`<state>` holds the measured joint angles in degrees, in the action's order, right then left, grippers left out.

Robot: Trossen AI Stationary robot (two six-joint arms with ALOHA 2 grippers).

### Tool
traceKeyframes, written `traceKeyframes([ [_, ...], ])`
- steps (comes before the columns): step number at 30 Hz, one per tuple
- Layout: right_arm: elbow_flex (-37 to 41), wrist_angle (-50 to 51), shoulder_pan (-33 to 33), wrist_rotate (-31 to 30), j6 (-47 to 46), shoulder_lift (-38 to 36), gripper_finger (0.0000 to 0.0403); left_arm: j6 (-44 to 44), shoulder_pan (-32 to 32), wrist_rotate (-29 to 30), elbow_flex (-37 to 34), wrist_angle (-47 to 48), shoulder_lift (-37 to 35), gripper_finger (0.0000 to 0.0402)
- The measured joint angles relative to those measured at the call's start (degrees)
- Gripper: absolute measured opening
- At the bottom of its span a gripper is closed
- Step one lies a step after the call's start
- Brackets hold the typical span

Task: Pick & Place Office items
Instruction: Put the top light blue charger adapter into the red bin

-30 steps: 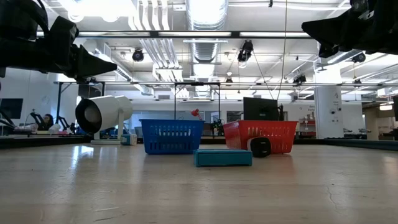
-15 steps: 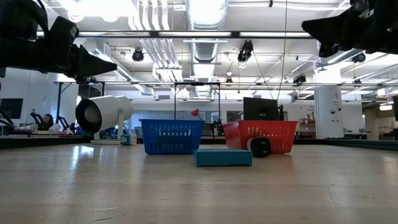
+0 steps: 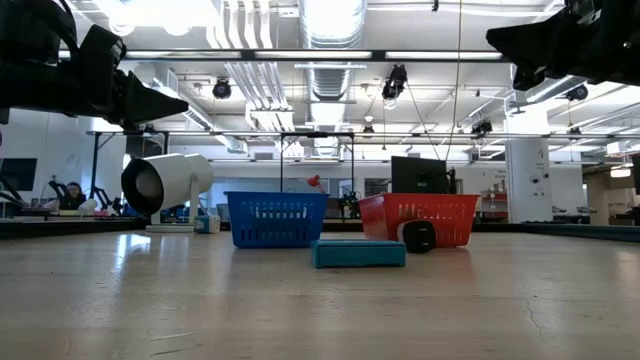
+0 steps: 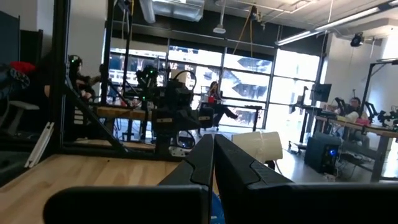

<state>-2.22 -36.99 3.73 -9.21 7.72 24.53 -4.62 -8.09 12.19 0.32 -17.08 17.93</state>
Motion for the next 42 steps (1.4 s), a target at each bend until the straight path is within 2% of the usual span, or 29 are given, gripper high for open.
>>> traceKeyframes([
  [7, 0.0, 0.0, -0.04, -3.0, -4.28, 0.04, 0.0008, 0.15, 0.01, 0.0, 0.0, 0.0, 0.0, 0.0005],
  [17, 0.0, 0.89, -0.03, -2.97, -12.11, 0.04, 0.0008, 0.63, 0.0, -0.31, 0.0, 0.0, 0.02, 0.0005],
  [19, 0.0, 1.84, -0.02, -2.97, -13.48, 0.04, 0.0008, 0.59, -0.01, -2.2, 0.0, 0.0, 0.02, 0.0005],
  [22, 0.0, 2.56, -0.02, -2.96, -13.36, 0.04, 0.0008, -1.16, 0.0, -4.26, -0.01, -0.68, 0.07, 0.0005],
  [42, 0.0, 2.08, 0.0, -3.08, -12.01, 0.04, 0.0008, 0.01, -0.01, -4.24, -0.02, -5.53, 0.11, 0.0005],
])
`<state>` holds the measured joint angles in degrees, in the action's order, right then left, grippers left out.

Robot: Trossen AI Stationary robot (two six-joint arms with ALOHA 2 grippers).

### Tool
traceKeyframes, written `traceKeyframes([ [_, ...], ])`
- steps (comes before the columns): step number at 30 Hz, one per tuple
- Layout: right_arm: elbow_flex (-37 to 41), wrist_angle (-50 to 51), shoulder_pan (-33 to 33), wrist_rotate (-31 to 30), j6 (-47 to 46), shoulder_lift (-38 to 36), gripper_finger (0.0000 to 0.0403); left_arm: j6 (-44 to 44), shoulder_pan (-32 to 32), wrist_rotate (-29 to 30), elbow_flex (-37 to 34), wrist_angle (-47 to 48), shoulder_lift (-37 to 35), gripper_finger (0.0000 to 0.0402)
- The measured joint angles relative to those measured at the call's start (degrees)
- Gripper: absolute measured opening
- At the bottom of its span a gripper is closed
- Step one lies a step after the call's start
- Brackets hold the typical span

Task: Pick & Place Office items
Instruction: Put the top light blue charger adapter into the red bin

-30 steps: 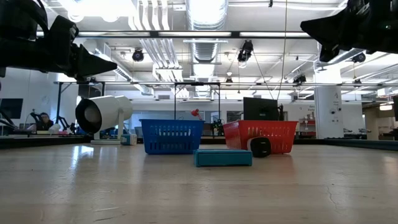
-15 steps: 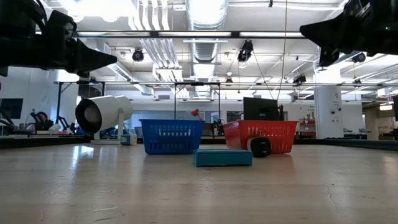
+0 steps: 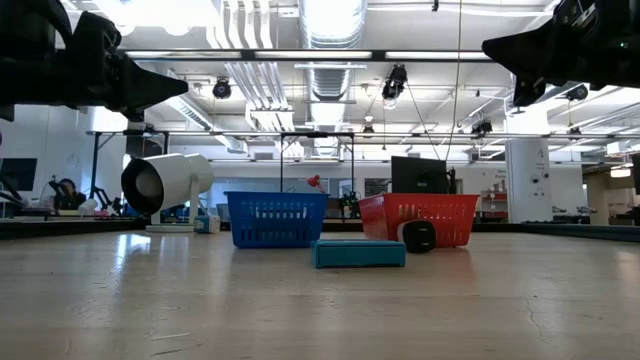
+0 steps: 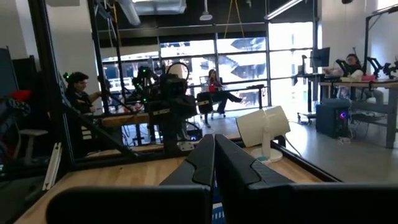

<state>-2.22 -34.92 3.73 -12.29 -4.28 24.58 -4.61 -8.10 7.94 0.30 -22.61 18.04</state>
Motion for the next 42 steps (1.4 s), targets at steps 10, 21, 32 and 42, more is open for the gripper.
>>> traceKeyframes([
  [10, 0.0, -0.64, 0.0, -1.32, -0.4, 0.0, 0.0008, 0.14, 0.01, 0.0, 0.0, -0.07, 0.01, 0.0005],
  [21, -0.81, -0.59, -0.02, -1.38, -1.32, -0.04, 0.0008, 0.14, 0.0, 0.0, 0.0, -0.07, 0.02, 0.0005],
  [32, -0.61, -0.29, -0.02, -1.38, -1.54, 0.0, 0.0008, -1.42, 0.01, 0.09, 0.0, -0.09, 0.0, 0.0005],
  [42, -0.61, -0.46, 0.02, -1.36, -1.56, 0.51, 0.0008, 8.34, 0.02, -2.93, 0.0, -10.19, -0.04, 0.0005],
])
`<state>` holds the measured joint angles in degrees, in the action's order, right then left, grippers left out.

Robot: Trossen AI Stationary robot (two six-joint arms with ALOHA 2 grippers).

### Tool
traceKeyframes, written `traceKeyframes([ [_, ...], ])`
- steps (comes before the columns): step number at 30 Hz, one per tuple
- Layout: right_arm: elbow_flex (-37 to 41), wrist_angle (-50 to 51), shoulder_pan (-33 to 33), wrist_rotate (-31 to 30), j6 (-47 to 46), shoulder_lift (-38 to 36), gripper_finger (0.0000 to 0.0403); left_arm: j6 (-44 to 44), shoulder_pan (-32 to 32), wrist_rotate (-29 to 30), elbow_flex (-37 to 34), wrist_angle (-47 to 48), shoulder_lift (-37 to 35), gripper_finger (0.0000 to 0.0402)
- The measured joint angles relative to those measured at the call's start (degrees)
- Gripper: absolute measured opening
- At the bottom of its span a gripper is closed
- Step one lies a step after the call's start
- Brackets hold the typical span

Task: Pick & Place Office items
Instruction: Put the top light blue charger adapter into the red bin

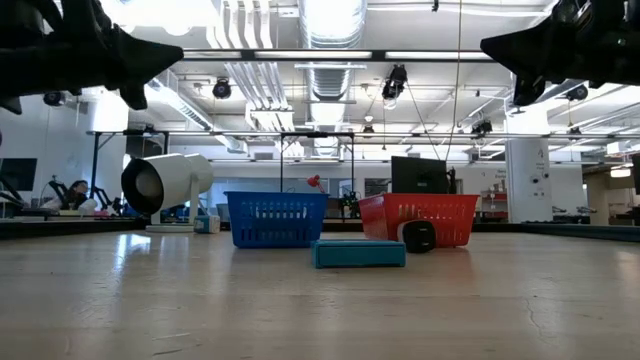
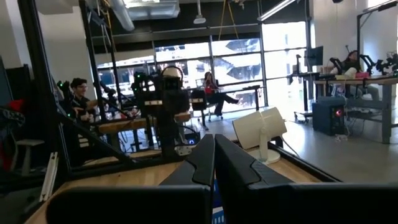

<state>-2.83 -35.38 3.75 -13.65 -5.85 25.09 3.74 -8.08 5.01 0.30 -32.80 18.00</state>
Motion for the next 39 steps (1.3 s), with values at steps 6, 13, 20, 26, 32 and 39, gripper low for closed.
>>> traceKeyframes([
  [6, 0.07, 0.0, 0.0, 0.0, 0.29, 2.88, 0.0008, 0.33, 0.0, -1.76, 0.0, -3.45, 0.34, 0.0005],
  [13, -0.69, -0.15, 0.0, 0.33, 1.15, 6.16, 0.0008, 3.88, 0.15, -11.94, 1.16, -9.24, 2.35, 0.0005],
  [20, -2.59, 0.21, 0.0, 0.63, 0.24, 8.57, 0.0008, 6.39, 0.49, -17.96, 2.12, -9.39, 3.28, 0.0005],
  [26, -2.62, 0.57, -0.02, 0.61, 0.96, 9.93, 0.0008, 5.97, 0.5, -10.97, 2.21, -8.33, 4.57, 0.0005],
  [32, -2.6, 0.48, -0.06, 0.31, 1.75, 11.98, 0.0008, 3.61, 0.49, -7.09, 2.23, -7.11, 8.19, 0.0005],
  [39, -2.53, -1.75, -0.04, 0.13, 1.46, 13.83, 0.0008, 2.61, 0.5, -7.88, 2.27, -7.03, 11.2, 0.0005],
])
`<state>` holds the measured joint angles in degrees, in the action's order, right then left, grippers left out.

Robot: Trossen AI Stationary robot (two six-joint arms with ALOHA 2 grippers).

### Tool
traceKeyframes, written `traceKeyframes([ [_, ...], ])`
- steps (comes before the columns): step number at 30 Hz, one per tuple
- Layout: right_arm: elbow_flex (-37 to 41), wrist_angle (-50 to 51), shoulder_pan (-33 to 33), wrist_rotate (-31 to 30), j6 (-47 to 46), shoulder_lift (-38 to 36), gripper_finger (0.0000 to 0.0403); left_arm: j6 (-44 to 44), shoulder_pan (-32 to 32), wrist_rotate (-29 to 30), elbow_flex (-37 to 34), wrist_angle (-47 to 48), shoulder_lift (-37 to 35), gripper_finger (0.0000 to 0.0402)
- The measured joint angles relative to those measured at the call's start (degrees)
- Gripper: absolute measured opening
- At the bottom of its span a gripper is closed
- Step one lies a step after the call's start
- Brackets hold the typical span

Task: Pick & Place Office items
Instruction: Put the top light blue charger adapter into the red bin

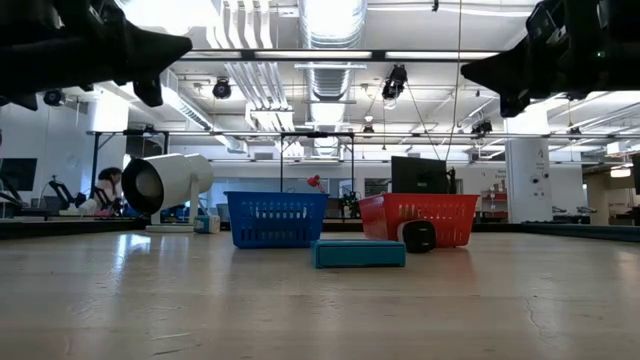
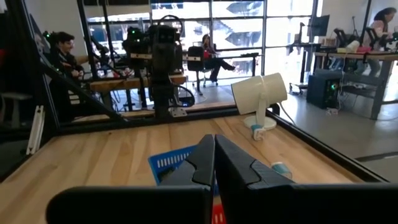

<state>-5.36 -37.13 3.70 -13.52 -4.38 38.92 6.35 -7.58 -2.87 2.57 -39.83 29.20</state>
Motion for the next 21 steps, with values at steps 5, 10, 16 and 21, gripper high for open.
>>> traceKeyframes([
  [5, 0.02, -1.03, 0.0, -0.07, 0.15, 0.72, 0.0008, -1.21, 0.01, -0.04, 0.0, -0.05, 0.27, 0.0005],
  [10, 0.02, -1.21, 0.0, -0.15, 1.44, 0.68, 0.0008, -1.22, 0.01, 0.34, 0.0, -0.03, 0.27, 0.0005],
  [16, 0.02, -1.24, 0.0, -0.15, 1.55, 0.68, 0.0008, -0.96, 0.01, 0.34, 0.0, -0.03, 0.27, 0.0005],
  [21, 0.02, -1.13, 0.0, -0.15, 1.57, 0.68, 0.0008, -0.68, 0.01, 0.27, 0.0, 0.0, 0.27, 0.0005],
])
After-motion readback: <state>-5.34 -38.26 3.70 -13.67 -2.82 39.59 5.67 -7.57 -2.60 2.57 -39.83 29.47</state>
